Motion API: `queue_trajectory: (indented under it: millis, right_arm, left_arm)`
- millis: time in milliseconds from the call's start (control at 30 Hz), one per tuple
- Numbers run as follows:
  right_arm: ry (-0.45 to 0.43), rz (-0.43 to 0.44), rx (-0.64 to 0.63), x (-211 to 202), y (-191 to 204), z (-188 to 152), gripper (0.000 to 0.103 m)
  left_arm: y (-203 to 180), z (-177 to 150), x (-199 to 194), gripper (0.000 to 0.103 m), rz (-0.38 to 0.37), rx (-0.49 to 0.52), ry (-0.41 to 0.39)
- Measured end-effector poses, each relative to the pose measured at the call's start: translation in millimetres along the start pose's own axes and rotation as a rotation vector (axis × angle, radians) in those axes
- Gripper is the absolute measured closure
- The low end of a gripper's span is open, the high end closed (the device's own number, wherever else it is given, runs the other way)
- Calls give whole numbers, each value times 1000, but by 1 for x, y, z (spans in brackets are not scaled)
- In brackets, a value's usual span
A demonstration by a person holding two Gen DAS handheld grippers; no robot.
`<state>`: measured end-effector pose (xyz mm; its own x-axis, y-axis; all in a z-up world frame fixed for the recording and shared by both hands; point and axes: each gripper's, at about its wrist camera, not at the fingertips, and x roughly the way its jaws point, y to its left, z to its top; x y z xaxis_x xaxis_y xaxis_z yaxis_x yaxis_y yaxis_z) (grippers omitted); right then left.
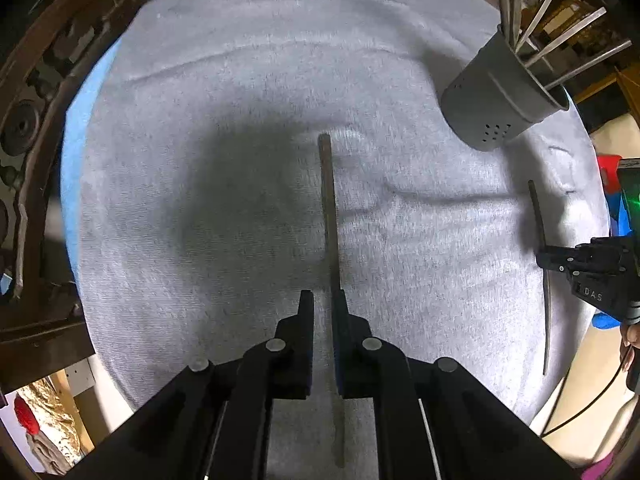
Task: Organize utensils
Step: 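Hold the grasped sticks in both tools and raise them off the cloth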
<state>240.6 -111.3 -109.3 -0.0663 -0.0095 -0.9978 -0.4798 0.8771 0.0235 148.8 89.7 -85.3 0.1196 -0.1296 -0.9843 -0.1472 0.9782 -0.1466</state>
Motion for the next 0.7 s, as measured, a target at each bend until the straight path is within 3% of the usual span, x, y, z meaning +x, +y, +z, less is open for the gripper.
queue_trajectory:
  millis: [400,467,567,600,633,700]
  right_arm:
    - [-33,54,-3,2,-16,-8,94]
    - [-39,57,-6,0,-25,-13,94]
    - [-44,60,-8,0,-27,-17,94]
    - [-46,62,-8,0,-28,-19,94]
    - [-50,65,-8,0,-29,-20,94]
    - [-51,68,-8,0,-31,-22,94]
  left_arm:
    - [-14,16,24,95,14,-2,90]
    - [-16,19,27,84,23,-3,95]
    - [-15,19,36,83,45,-8,97]
    - [-13,20,38,85,42,-12,82]
    - [-13,20,36,93,34,-12,66]
    - [-9,22,38,98,12,-20,78]
